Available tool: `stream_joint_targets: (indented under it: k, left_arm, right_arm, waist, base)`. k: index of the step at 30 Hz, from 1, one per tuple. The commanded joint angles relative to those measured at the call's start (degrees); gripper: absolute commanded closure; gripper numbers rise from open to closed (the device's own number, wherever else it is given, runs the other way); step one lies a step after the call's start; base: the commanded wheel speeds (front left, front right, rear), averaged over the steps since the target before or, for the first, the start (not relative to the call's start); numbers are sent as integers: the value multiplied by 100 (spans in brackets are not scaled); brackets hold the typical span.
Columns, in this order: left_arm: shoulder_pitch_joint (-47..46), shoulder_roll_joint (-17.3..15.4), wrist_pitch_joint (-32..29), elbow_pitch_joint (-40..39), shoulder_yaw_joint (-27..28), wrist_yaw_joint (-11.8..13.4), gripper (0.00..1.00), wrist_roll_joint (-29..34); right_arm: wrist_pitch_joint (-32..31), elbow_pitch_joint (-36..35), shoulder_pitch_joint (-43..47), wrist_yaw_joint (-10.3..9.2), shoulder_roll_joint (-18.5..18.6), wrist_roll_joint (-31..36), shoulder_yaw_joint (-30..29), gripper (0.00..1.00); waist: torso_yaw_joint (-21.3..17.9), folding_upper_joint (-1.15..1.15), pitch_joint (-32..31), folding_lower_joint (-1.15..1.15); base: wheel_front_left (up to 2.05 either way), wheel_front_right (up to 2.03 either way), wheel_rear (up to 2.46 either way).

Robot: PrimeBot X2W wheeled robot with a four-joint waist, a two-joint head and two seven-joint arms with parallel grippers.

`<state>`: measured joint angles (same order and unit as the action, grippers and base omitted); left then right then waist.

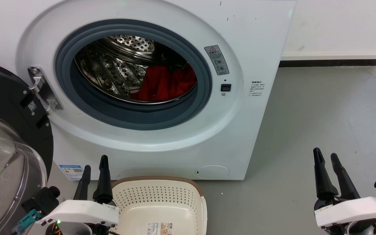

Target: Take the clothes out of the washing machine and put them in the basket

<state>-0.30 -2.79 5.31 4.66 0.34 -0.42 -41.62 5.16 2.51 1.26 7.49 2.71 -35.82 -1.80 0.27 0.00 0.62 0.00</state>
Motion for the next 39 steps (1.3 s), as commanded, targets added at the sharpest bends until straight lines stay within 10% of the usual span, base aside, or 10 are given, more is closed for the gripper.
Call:
stream_joint_targets:
  k: [1,39]
  left_arm:
    - [-8,-35,53,-110,-13,33,0,150]
    - [312,-35,617,-400,-249,303,0,2491]
  right_arm:
    - [59,-115,-11,0,25,168,13,0]
    - [628,-666,336,0,27,2513,118,0]
  waist:
    - [0,0,1,0]
    - [7,0,22,0]
  base:
    - [0,0,0]
    - [0,0,0]
